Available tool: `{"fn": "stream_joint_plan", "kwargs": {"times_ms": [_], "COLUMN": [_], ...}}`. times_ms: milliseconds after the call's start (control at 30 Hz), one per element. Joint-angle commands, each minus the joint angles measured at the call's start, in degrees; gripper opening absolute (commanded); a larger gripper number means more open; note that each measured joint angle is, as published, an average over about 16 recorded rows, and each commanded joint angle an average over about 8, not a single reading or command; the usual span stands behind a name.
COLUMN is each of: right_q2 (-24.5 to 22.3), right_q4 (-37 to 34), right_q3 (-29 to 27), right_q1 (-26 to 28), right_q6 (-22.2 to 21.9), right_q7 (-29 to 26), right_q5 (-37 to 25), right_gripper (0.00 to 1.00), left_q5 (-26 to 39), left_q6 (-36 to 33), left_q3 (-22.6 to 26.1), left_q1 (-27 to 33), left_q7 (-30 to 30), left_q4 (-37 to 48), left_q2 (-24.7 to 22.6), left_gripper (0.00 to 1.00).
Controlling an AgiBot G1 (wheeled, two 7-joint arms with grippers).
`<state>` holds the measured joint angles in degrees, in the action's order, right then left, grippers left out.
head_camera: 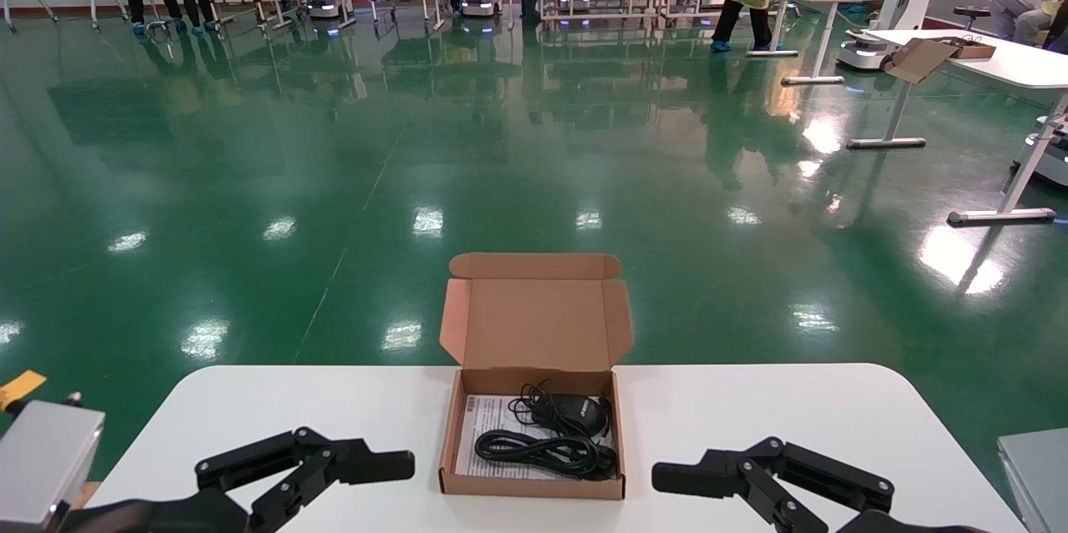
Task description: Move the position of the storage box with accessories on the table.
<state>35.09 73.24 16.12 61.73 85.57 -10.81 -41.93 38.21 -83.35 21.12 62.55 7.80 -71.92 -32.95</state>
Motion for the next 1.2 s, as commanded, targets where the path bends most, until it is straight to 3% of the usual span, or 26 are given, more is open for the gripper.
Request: {"fn": "stream_joint_plan", "kwargs": {"times_ms": [33,567,833,1200], "right_q2": [0.00,-0.52,0.59,4.43], "right_q4": [0.00,-0.20,-5.88,-20.07], "right_q3": [0.00,0.73,5.59,21.58], "right_q1": [0.00,1.42,11.72,27.20], "right_q6": [0.00,0.87,4.88,5.49], "right_q7": [0.00,-0.66,-2.90,-18.28], "right_q5": [0.00,-1.56,-7.43,-17.50], "right_gripper": [1.00,1.00,1.00,1.00], "left_q5": [0.00,0.00,0.00,0.00], "left_q6": [0.00,0.00,0.00,0.00], "left_q3": [0.00,0.00,0.00,0.01], "left_q1": [0.00,0.00,0.01,0.01], "left_q7": [0.00,0.00,0.00,0.00], "left_q4": [0.00,0.00,0.01,0.01], "left_q2": [0.00,0.00,0.00,0.00], "left_gripper": [1.00,1.00,1.00,1.00]}}
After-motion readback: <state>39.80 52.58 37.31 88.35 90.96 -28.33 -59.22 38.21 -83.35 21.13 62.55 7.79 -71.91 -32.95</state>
